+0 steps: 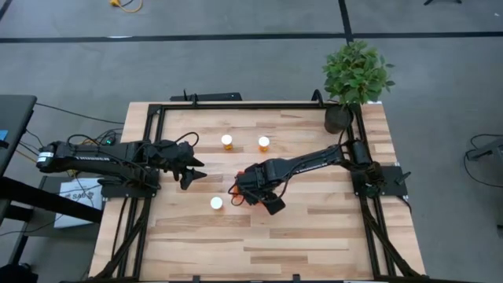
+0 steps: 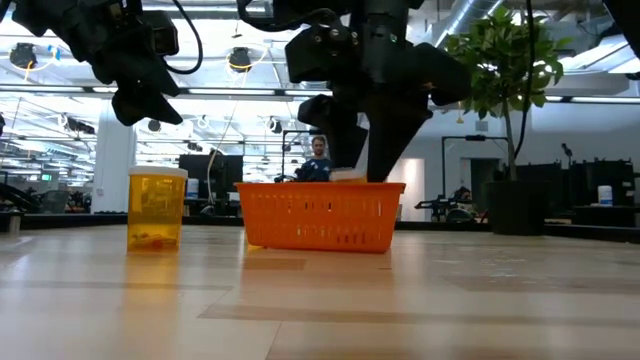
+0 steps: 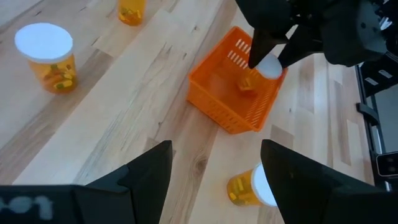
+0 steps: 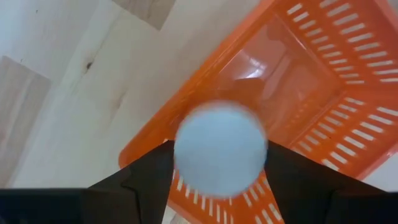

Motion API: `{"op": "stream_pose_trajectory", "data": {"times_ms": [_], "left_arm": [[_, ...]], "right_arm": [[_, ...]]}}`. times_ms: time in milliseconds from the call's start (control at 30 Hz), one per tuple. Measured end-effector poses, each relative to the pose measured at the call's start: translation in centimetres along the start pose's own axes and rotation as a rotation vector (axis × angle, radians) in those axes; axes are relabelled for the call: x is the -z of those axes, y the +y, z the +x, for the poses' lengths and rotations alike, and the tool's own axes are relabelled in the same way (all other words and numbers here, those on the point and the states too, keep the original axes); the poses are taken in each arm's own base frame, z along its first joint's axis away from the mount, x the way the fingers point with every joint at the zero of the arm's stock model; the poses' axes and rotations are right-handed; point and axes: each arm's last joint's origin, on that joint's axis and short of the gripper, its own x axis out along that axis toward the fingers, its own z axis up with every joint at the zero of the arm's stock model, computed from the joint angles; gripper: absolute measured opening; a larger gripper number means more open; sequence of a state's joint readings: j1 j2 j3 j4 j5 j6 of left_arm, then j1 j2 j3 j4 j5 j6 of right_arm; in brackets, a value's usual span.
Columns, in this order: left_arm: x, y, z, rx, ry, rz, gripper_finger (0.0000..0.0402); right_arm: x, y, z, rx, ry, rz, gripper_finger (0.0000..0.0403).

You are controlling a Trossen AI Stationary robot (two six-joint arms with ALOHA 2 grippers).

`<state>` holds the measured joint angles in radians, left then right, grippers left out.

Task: Pick and place pill bottles into a basket
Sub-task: Put the orange pill bottle into the orange bin, then put the top right orange pill bottle into the orange bin

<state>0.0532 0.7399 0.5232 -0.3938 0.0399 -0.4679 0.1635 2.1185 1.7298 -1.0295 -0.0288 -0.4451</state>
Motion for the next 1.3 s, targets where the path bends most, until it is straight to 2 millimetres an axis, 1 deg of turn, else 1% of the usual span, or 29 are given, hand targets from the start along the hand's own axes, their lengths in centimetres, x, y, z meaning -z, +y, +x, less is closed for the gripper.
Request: {"op": "stream_pose_trajectory", "data": {"times_ms": [233,500,700,800,933,1200,1300], "left_arm": [[0.0,0.0,0.0,0.0,0.0,0.0,0.0236],[0.0,0.0,0.0,-0.001,-0.001,0.0,0.0236],[0.0,0.0,0.0,-0.001,-0.001,0.001,0.0236],[0.0,0.0,0.0,-0.007,-0.004,0.001,0.0236],[0.0,0.0,0.0,-0.016,-0.01,-0.004,0.0236],[-0.1,0.1,0.0,-0.034,-0.022,-0.027,0.0236],[-0.1,0.1,0.0,-0.034,-0.022,-0.033,0.0236]], "right_arm": [[0.1,0.1,0.0,-0.007,0.014,0.001,0.0254],[0.2,0.1,-0.4,-0.003,0.017,0.031,0.0256],[0.0,0.1,-1.5,-0.008,0.028,0.031,0.0256],[-0.3,-0.1,-2.7,0.018,0.03,0.03,0.0256],[0.1,-0.6,-4.5,0.095,0.107,0.03,0.0256],[1.8,-2.6,-8.6,0.114,0.206,0.072,0.0256],[2.6,-3.8,-9.7,0.205,0.262,0.091,0.0256]]}}
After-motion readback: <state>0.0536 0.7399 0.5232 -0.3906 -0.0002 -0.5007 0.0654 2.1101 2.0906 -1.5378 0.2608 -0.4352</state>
